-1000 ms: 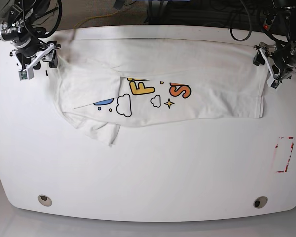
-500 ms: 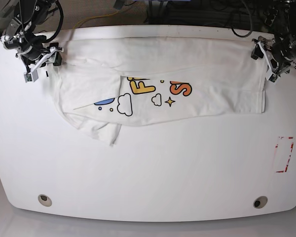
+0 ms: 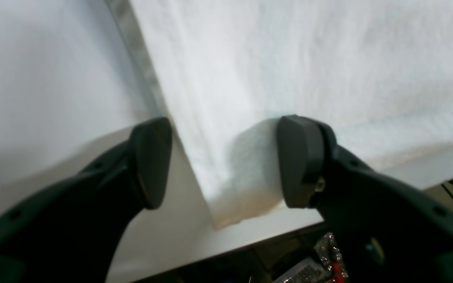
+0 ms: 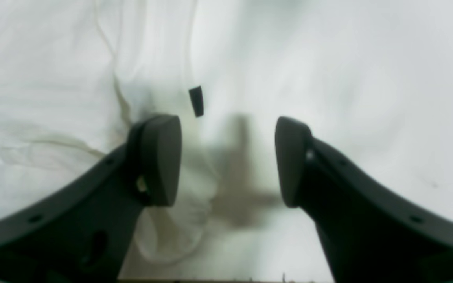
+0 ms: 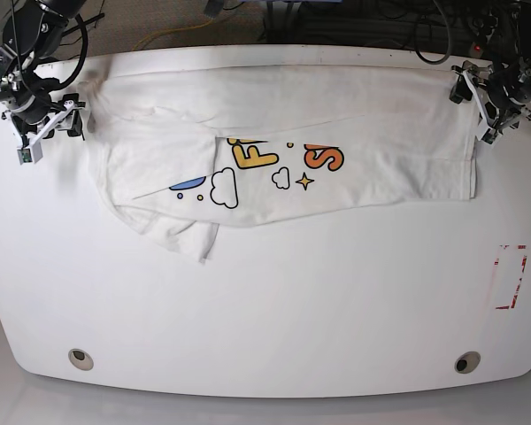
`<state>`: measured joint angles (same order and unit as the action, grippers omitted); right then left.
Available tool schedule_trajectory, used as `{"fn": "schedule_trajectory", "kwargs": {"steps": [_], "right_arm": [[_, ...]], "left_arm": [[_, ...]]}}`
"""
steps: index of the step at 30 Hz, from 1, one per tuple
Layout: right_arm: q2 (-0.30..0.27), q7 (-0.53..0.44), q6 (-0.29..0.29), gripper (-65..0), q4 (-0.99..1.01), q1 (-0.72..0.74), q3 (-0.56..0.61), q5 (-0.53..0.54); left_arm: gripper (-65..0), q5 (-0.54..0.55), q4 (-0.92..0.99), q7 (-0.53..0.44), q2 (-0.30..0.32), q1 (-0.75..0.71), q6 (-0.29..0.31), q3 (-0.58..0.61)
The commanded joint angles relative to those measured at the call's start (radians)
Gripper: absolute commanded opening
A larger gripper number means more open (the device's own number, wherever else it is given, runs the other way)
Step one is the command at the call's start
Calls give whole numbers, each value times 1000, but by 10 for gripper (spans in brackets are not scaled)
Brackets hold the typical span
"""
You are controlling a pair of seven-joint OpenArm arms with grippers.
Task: Fold the T-shirt properly
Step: 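Release the shirt and reposition both grippers along its edge, then move the right gripper down to the shirt's hem and grasp it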
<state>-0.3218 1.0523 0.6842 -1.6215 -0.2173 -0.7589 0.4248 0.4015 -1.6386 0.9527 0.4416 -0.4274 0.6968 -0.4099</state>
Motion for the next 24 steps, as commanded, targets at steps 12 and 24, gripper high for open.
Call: {"fn": "schedule_trajectory", "kwargs": {"steps": [12, 24], "right_arm": [[6, 21, 6, -287, -73, 167, 141, 19], [-24, -128, 6, -287, 290, 510, 442, -73]], "left_arm": [[-253, -16, -194, 33, -30, -23, 1, -139], [-253, -23, -228, 32, -59, 54, 1, -194]]}}
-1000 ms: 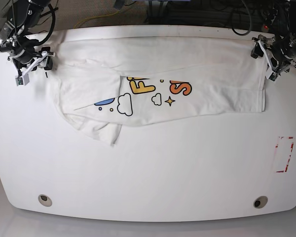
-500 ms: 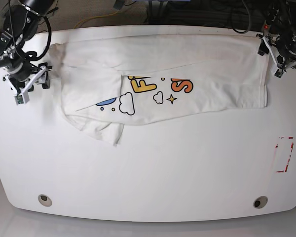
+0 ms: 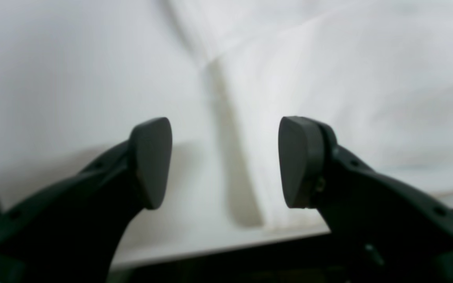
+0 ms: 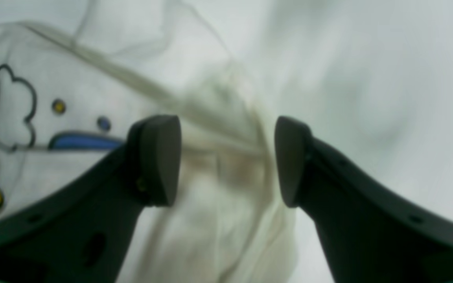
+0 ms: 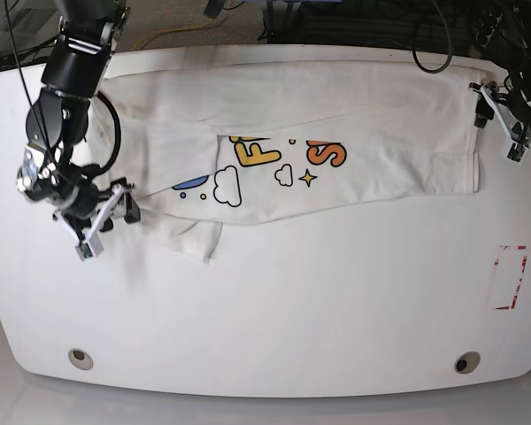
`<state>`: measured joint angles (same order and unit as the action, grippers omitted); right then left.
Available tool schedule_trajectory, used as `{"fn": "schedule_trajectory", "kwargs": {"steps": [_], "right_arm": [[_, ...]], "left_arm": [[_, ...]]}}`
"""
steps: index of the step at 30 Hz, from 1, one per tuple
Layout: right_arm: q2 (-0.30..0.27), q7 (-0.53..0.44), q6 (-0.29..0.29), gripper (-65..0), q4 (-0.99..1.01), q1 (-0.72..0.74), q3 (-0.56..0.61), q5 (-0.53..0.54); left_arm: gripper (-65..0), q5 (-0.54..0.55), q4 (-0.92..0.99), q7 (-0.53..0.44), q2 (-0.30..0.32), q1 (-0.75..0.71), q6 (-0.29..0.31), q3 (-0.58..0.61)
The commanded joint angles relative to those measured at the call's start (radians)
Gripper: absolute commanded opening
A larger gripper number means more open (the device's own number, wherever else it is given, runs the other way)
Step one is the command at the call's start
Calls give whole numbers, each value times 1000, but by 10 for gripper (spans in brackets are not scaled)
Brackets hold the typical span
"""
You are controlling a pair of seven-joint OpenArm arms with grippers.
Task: Fold the T-shirt properly
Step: 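Move the right gripper down to the shirt's hem and grasp it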
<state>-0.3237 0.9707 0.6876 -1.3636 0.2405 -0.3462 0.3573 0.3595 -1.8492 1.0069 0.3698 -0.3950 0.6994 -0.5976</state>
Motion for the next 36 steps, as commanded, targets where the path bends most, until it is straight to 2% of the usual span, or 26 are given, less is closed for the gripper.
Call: {"fn": "schedule_trajectory", "kwargs": {"steps": [1, 5, 9, 12, 16, 21, 27, 29, 33, 34, 36], "right_arm": [[-22, -63, 2, -287, 59, 69, 46, -14], [-24, -149, 4, -287, 212, 161, 108, -59], [-36, -235, 11, -287, 364, 239, 184, -108], [-35, -290, 11, -287, 458, 273, 213, -128], [-25, -321, 11, -287, 517, 280, 244, -113], [18, -325, 11, -287, 524, 271, 250, -116], [59, -332, 11, -296, 527, 270, 250, -117], [62, -333, 11, -349, 527, 270, 250, -117], [64, -350, 11, -629, 527, 270, 250, -119], [64, -352, 11, -650, 527, 271, 250, -119], [62, -352, 11, -650, 524, 271, 250, -119]], "left_arm": [[-253, 17, -17, -23, 13, 31, -1, -8], [-253, 11, -10, -23, 15, 44, -1, -11], [-253, -53, -11, -23, 13, 51, -1, -9], [-253, -81, -11, -24, -15, 69, -1, -9], [-253, -145, -10, -26, -27, 87, -1, -11], [-251, -196, -10, -24, -50, 123, -1, -11], [-246, -305, -8, -21, -81, 187, -1, -11], [-226, -314, -7, -21, -97, 207, -1, -11], [-161, -327, 32, -23, -102, 242, -1, -11], [-156, -328, 52, -23, -102, 262, -1, -11], [-156, -328, 87, -24, -102, 295, -1, -11]]}}
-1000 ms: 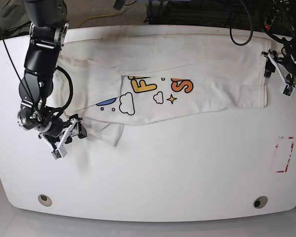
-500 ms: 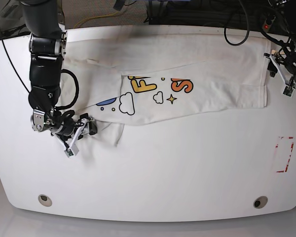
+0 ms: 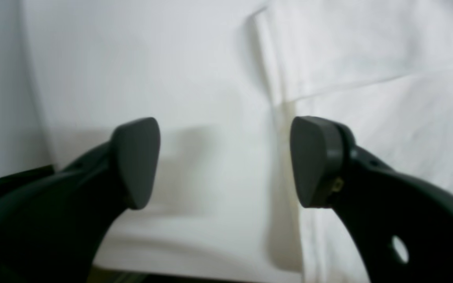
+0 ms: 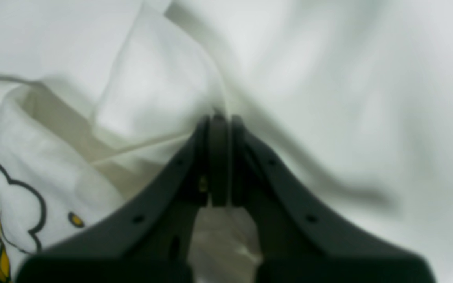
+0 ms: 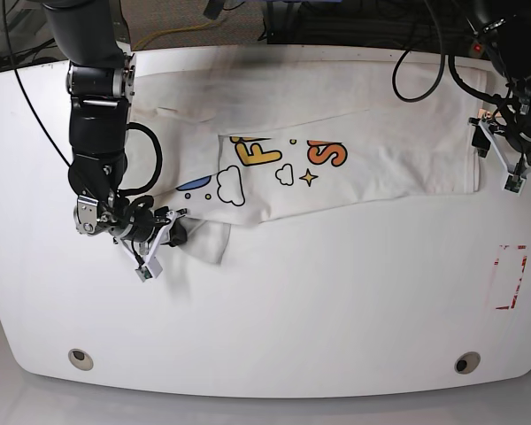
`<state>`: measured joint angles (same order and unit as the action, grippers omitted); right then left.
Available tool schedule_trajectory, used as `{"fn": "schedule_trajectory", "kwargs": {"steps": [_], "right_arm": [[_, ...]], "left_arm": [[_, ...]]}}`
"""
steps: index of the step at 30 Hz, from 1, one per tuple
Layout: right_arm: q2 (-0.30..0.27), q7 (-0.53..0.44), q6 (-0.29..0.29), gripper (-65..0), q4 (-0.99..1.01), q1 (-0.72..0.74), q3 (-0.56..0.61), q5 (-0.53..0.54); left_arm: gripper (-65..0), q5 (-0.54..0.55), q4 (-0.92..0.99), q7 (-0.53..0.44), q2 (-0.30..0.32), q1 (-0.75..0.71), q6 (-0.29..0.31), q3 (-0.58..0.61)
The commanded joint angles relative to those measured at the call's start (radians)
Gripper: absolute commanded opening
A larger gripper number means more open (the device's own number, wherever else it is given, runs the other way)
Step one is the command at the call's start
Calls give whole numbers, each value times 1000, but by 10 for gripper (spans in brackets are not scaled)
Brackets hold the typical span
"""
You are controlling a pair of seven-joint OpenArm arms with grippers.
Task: Fold the T-shirt properly
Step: 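Move the right gripper down to the shirt's hem and grasp it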
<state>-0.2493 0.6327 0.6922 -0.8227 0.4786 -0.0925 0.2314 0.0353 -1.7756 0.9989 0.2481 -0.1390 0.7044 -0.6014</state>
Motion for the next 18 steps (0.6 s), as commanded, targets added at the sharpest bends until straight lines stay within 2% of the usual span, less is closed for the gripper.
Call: {"fn": "schedule_trajectory", "kwargs": {"steps": [1, 3, 5, 8, 18], "right_arm": [[-15, -14, 6, -650, -20, 33, -3, 7], [-18, -14, 6, -650, -22, 33, -3, 7], [-22, -14, 6, -650, -22, 33, -3, 7], [-22, -12, 6, -650, -22, 33, -3, 7], [-28, -12, 6, -650, -39, 12, -8, 9]], "left_arm": [[-156, -4, 38, -18, 20, 57, -6, -7], [-156, -4, 78, -19, 20, 91, -13, -7], [-154, -4, 127, -19, 20, 135, -56, -7], [-154, -4, 182, -19, 20, 177, -82, -7], [-153, 2, 385, -21, 17, 290, -79, -2]]}}
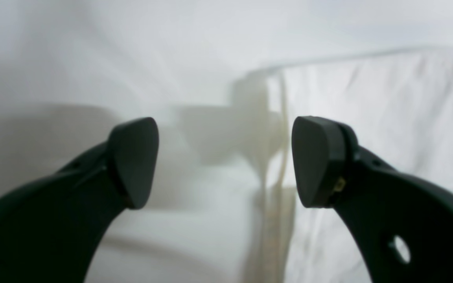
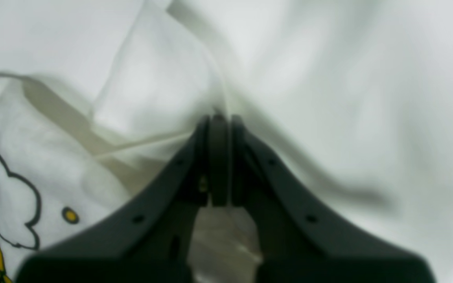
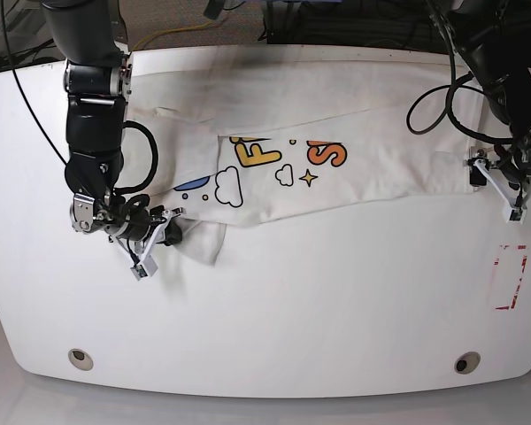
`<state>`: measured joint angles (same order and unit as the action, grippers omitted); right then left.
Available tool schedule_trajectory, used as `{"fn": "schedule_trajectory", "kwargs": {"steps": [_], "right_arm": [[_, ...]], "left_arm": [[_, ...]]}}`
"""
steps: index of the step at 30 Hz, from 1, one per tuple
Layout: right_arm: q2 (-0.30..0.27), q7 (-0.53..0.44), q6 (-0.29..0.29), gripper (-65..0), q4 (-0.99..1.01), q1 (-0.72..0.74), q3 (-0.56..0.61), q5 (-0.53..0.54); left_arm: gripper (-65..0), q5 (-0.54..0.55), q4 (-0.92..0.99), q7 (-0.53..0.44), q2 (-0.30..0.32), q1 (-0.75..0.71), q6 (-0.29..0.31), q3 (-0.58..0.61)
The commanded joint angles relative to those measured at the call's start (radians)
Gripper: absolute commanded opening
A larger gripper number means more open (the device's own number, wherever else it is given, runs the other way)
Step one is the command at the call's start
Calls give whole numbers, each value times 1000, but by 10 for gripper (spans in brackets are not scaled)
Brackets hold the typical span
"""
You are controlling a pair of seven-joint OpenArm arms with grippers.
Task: Fold the T-shirt properly
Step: 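Move the right gripper down to the shirt's hem and grasp it, then grasp the hem with the left gripper and fold it over the shirt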
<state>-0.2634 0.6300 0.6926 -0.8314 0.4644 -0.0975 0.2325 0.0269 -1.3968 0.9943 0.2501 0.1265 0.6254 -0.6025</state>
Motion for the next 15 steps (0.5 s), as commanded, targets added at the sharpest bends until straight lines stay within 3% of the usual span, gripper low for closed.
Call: {"fn": "schedule_trajectory", "kwargs": {"steps": [1, 7, 12, 15], "right_arm": [[-12, -9, 6, -650, -41, 24, -3, 8], [-9, -9, 6, -650, -119, -16, 2, 8], [-9, -8, 6, -650, -131, -28, 2, 8], [-12, -8, 6, -650, -131, -29, 0, 8]], "left_arm": [[-153, 11, 15, -16, 15, 31, 0, 0], [-153, 11, 73, -16, 13, 55, 73, 2], [-158, 11, 124, -18, 13, 66, 73, 2], [-207, 11, 130, -50, 13, 66, 73, 17]]}}
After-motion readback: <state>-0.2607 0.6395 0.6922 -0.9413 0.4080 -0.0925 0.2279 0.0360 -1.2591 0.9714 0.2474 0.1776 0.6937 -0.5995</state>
